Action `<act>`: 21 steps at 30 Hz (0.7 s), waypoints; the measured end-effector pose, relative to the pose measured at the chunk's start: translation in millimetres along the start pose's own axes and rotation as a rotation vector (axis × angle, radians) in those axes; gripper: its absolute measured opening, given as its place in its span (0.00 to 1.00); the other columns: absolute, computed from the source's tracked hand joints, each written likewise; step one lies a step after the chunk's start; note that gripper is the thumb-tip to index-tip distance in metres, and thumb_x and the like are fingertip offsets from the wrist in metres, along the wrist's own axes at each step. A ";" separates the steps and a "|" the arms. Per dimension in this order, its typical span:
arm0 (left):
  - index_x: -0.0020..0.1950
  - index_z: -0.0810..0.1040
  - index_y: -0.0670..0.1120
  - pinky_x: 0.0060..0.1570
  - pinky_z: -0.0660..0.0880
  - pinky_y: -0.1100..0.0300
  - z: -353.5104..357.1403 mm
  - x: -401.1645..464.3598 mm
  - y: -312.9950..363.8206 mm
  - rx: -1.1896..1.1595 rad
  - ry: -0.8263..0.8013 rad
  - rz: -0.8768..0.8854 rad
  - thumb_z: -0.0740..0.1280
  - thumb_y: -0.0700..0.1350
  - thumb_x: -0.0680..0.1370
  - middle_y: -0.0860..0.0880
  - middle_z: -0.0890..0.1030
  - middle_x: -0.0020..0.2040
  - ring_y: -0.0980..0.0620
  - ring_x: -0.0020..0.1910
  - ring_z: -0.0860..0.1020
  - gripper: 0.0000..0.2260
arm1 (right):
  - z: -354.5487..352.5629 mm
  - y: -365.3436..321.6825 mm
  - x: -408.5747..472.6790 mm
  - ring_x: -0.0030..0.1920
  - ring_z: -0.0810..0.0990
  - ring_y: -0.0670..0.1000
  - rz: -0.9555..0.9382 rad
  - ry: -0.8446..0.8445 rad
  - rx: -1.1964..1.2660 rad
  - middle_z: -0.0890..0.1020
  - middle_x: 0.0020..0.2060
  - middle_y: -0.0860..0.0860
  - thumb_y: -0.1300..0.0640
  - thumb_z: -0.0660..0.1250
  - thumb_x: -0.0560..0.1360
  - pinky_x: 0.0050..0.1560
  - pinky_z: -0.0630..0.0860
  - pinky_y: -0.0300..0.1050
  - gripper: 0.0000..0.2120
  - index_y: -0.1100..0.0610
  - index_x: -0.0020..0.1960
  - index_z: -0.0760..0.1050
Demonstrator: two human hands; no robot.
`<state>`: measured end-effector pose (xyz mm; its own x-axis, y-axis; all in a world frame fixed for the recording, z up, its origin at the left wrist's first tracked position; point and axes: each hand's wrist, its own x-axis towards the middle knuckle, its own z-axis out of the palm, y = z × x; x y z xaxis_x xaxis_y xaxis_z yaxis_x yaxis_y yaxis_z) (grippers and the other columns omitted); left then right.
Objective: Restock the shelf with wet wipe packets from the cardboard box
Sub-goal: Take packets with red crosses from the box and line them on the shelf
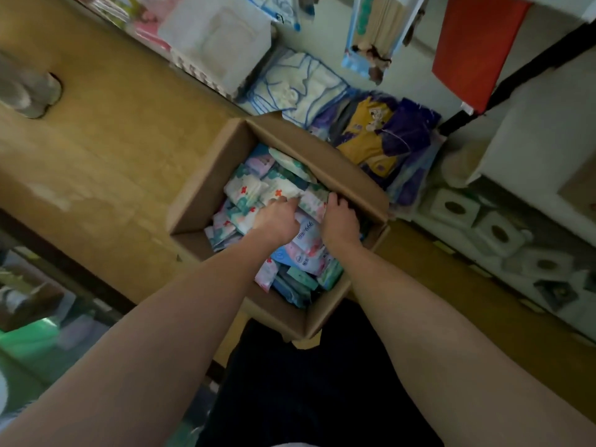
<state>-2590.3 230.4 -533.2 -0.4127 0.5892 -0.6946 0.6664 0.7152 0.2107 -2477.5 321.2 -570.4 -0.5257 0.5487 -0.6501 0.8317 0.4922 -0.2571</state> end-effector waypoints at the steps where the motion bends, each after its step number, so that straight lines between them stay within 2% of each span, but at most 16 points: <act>1: 0.71 0.68 0.44 0.46 0.68 0.51 -3.2 -1.0 -3.0 0.006 0.002 0.007 0.60 0.41 0.79 0.41 0.72 0.62 0.39 0.61 0.71 0.20 | 0.7 -0.9 -0.9 0.61 0.75 0.63 -0.001 0.034 0.008 0.69 0.68 0.62 0.58 0.64 0.81 0.53 0.73 0.55 0.26 0.58 0.75 0.58; 4: 0.65 0.70 0.41 0.49 0.71 0.47 -16.1 -7.0 -13.3 0.018 0.021 0.031 0.60 0.41 0.79 0.41 0.71 0.61 0.39 0.60 0.72 0.14 | -5.1 -12.6 -3.9 0.58 0.77 0.62 0.025 0.064 0.013 0.73 0.65 0.61 0.56 0.60 0.83 0.49 0.72 0.54 0.22 0.59 0.74 0.59; 7: 0.63 0.70 0.41 0.52 0.70 0.46 -31.6 -9.9 -28.3 0.054 0.034 0.073 0.61 0.41 0.79 0.40 0.71 0.61 0.38 0.61 0.71 0.13 | -16.5 -37.8 -4.8 0.58 0.77 0.63 0.015 0.089 -0.040 0.76 0.62 0.60 0.57 0.57 0.83 0.52 0.73 0.56 0.19 0.58 0.72 0.61; 9: 0.65 0.69 0.41 0.54 0.71 0.45 -41.7 -8.9 -41.5 0.103 0.031 0.087 0.61 0.40 0.78 0.41 0.70 0.64 0.39 0.63 0.69 0.15 | -23.0 -54.2 -5.5 0.57 0.77 0.63 -0.015 0.077 -0.070 0.78 0.61 0.60 0.58 0.56 0.83 0.51 0.75 0.56 0.19 0.59 0.72 0.62; 11: 0.69 0.67 0.43 0.57 0.72 0.44 -50.7 -4.8 -54.5 0.161 0.021 0.106 0.61 0.38 0.78 0.42 0.69 0.68 0.40 0.66 0.67 0.19 | -25.9 -67.8 -7.7 0.57 0.78 0.62 -0.034 0.038 -0.082 0.78 0.59 0.59 0.58 0.57 0.82 0.44 0.70 0.50 0.19 0.60 0.72 0.62; 14: 0.77 0.57 0.46 0.59 0.72 0.44 -57.5 6.6 -71.4 0.246 -0.031 0.132 0.60 0.37 0.80 0.43 0.63 0.74 0.39 0.71 0.63 0.26 | -21.2 -89.2 -10.3 0.53 0.78 0.62 -0.028 0.036 -0.006 0.78 0.56 0.61 0.59 0.58 0.81 0.41 0.67 0.49 0.22 0.61 0.74 0.60; 18: 0.77 0.55 0.50 0.60 0.71 0.42 -51.0 24.9 -89.4 0.365 -0.118 0.190 0.61 0.38 0.79 0.44 0.61 0.76 0.39 0.72 0.63 0.28 | -5.0 -107.9 -6.6 0.42 0.75 0.58 0.104 0.061 0.150 0.79 0.50 0.60 0.56 0.57 0.82 0.36 0.66 0.48 0.24 0.60 0.75 0.57; 21: 0.77 0.55 0.51 0.61 0.68 0.42 -50.9 33.7 -91.4 0.484 -0.103 0.258 0.62 0.38 0.79 0.43 0.61 0.75 0.38 0.72 0.62 0.29 | 0.7 -109.1 -5.1 0.44 0.78 0.59 0.172 0.122 0.229 0.79 0.48 0.59 0.55 0.59 0.82 0.36 0.68 0.49 0.21 0.60 0.72 0.61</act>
<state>-2696.7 204.0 -540.9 -0.1517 0.6654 -0.7309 0.9569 0.2842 0.0601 -2565.5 264.2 -539.6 -0.3797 0.6945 -0.6112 0.9217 0.2274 -0.3142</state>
